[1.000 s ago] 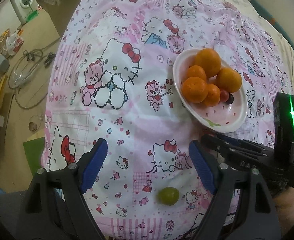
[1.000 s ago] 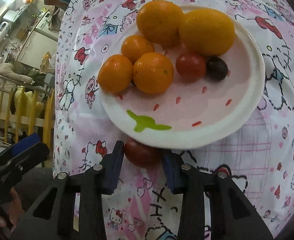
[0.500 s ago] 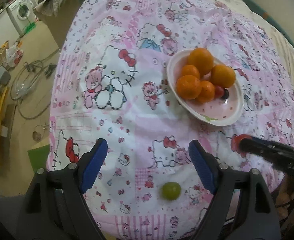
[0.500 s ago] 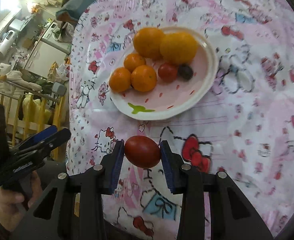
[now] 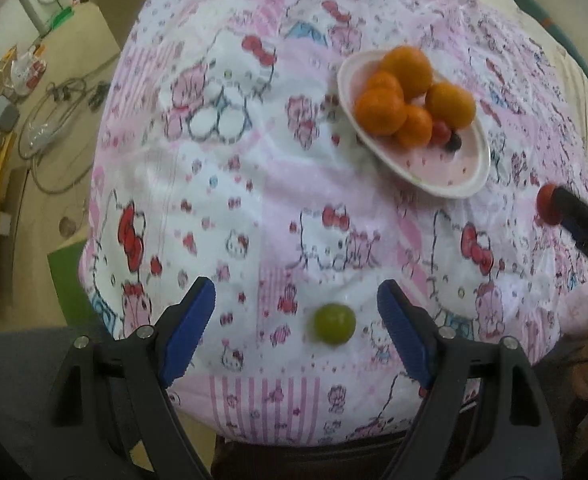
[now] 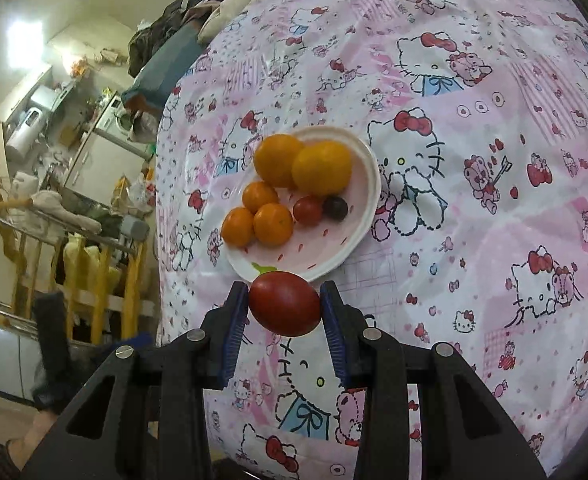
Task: Organize fruits
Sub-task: 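Grasp the green lime with the left tool while the right tool holds the tomato, then lower the tomato and lime onto the plate and open both tools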
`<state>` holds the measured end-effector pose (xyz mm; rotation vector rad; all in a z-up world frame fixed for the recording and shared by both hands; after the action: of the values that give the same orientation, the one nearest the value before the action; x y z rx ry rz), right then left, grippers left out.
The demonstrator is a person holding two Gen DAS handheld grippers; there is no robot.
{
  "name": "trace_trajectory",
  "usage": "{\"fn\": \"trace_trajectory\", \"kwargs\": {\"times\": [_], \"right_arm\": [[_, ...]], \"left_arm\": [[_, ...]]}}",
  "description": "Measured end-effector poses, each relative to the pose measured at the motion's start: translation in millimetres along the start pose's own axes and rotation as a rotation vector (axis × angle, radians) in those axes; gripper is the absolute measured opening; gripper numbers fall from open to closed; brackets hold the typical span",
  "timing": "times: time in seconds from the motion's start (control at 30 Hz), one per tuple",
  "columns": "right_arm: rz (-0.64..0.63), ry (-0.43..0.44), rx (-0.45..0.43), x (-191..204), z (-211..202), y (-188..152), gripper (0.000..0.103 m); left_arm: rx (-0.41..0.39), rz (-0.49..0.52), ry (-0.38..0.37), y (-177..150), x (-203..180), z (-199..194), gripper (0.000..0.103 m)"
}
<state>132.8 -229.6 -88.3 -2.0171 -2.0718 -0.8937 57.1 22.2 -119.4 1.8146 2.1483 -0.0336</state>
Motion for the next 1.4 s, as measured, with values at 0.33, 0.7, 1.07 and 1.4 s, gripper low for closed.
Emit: {"fn": "trace_trajectory", "kwargs": {"times": [0.33,0.7,1.07,1.4], "right_arm": [[0.017,0.023,-0.014,-2.6,-10.7,2.3,0.039],[0.02,0.022,-0.013,-4.3,-10.8,1.2,0.039],[0.037,0.024,-0.008,-8.5,-9.8,3.5,0.039],[0.033,-0.015,-0.002,-18.6,3.2,30.0,0.039]], "left_arm": [[0.115,0.085,-0.009,-34.7,-29.8,36.3,0.063],[0.104,0.044,0.02,-42.1,-28.6,53.0,0.024],[0.012,0.1,-0.05,-0.5,-48.3,9.2,0.023],[-0.05,0.166,-0.068,59.1,-77.4,16.1,0.023]]}}
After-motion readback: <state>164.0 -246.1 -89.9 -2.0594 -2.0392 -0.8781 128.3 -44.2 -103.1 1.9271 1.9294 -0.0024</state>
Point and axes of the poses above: each gripper's, at about its wrist camera, not at the fingertips, and z roughly the way its jaws point, x to its left, y to its top, the point moved 6 cm from there along z, roughly the way its jaws point, and after that the axes turned 9 degrees about -y, right-handed, at the moved point
